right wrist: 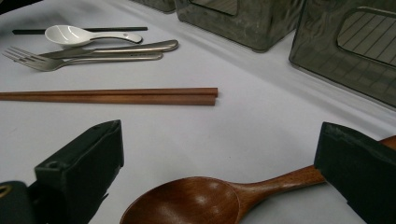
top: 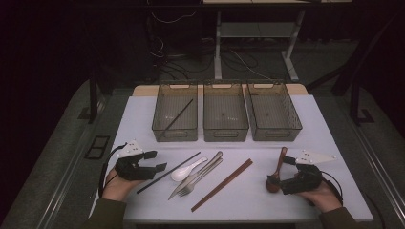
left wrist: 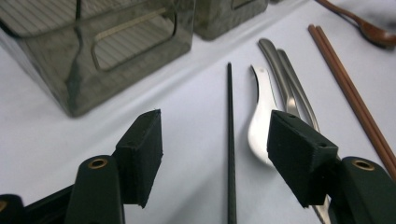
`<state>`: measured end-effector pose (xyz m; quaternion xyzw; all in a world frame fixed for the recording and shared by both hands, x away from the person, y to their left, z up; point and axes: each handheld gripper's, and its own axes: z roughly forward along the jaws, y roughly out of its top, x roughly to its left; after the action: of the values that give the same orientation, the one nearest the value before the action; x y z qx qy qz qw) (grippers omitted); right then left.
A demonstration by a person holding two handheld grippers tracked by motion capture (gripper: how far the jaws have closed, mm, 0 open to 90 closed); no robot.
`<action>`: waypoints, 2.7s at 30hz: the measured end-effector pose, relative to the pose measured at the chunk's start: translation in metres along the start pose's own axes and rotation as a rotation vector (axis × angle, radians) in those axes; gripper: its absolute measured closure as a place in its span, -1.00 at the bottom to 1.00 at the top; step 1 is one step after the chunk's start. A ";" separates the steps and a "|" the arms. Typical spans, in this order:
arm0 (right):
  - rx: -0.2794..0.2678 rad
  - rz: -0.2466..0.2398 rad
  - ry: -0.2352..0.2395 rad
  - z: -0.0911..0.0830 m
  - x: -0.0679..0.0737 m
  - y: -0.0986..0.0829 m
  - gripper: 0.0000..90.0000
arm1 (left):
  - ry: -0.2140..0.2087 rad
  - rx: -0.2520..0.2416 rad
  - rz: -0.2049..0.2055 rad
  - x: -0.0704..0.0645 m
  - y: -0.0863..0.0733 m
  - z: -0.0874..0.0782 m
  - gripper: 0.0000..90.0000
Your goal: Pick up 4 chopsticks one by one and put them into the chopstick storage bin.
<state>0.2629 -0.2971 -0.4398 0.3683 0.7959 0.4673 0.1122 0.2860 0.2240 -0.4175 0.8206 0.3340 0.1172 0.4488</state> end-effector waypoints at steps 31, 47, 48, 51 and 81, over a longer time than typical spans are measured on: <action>0.003 -0.017 0.007 0.001 0.002 0.001 -0.97 | -0.021 0.085 -0.031 -0.008 -0.028 0.003 0.74; 0.005 -0.019 0.004 0.001 0.003 0.001 -0.97 | -0.031 0.144 0.000 -0.011 -0.027 0.019 0.80; 0.004 -0.019 0.005 0.001 0.003 0.001 -0.97 | -0.031 0.144 -0.001 -0.010 -0.028 0.019 0.81; 0.007 -0.022 0.006 0.001 0.002 0.001 -0.97 | -0.034 0.136 0.000 -0.009 -0.029 0.019 0.86; -0.001 -0.024 0.006 0.000 0.001 0.001 -0.97 | -0.033 0.108 -0.003 -0.007 -0.016 0.009 0.90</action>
<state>0.2626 -0.2957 -0.4390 0.3571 0.8004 0.4674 0.1158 0.2777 0.2196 -0.4346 0.8449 0.3335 0.0847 0.4095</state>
